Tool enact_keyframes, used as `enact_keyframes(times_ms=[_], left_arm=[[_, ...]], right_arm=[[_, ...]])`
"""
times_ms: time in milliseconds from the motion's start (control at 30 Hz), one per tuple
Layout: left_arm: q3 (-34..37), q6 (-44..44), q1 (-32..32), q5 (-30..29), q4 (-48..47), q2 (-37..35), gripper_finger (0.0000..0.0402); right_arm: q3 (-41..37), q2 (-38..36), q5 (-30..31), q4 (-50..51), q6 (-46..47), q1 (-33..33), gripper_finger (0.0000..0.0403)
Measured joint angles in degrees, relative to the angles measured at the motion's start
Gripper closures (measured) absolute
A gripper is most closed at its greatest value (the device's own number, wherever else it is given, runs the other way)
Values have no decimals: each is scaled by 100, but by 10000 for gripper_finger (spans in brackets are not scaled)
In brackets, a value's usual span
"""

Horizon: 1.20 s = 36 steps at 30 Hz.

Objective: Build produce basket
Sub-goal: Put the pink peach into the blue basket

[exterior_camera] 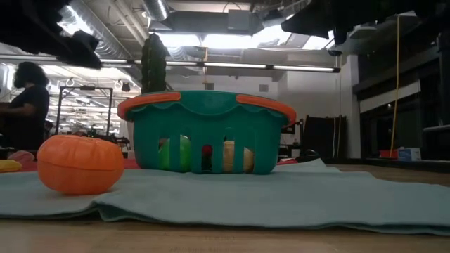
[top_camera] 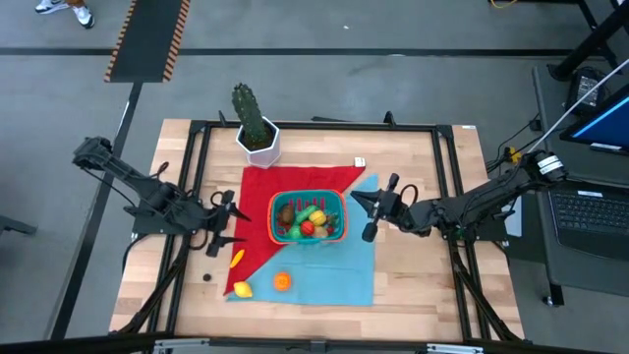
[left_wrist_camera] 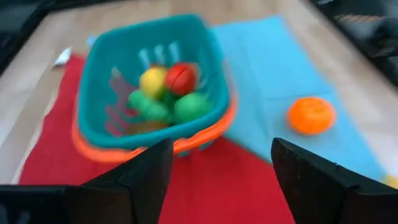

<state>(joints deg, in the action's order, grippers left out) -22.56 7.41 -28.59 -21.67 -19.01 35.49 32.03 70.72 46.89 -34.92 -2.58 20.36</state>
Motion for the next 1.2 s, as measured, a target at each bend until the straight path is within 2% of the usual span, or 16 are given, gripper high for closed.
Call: enact_keyframes(times_ms=[100, 267, 467, 600, 867, 1200], left_arm=[[-227, 425, 172, -89, -395, 378, 138], [-1035, 1422, 457, 19, -1772, 1298, 138], [-2176, 1802, 574, 40, -2832, 2568, 138], [-2668, 2182, 587, 164, -3644, 3325, 138], [-2748, 3062, 582, 206, -4532, 4052, 138], [-2748, 3117, 582, 198, -4166, 4180, 138]], right_arm=[[2, -1, 19, 114, -507, -3, 377], [6, -91, -4, 189, -604, -156, 377], [7, -173, -48, 703, -517, -302, 377], [7, -192, -48, 1024, -518, -300, 377], [7, -197, -52, 1271, -521, -299, 377], [7, -197, -55, 1692, -502, -299, 377]])
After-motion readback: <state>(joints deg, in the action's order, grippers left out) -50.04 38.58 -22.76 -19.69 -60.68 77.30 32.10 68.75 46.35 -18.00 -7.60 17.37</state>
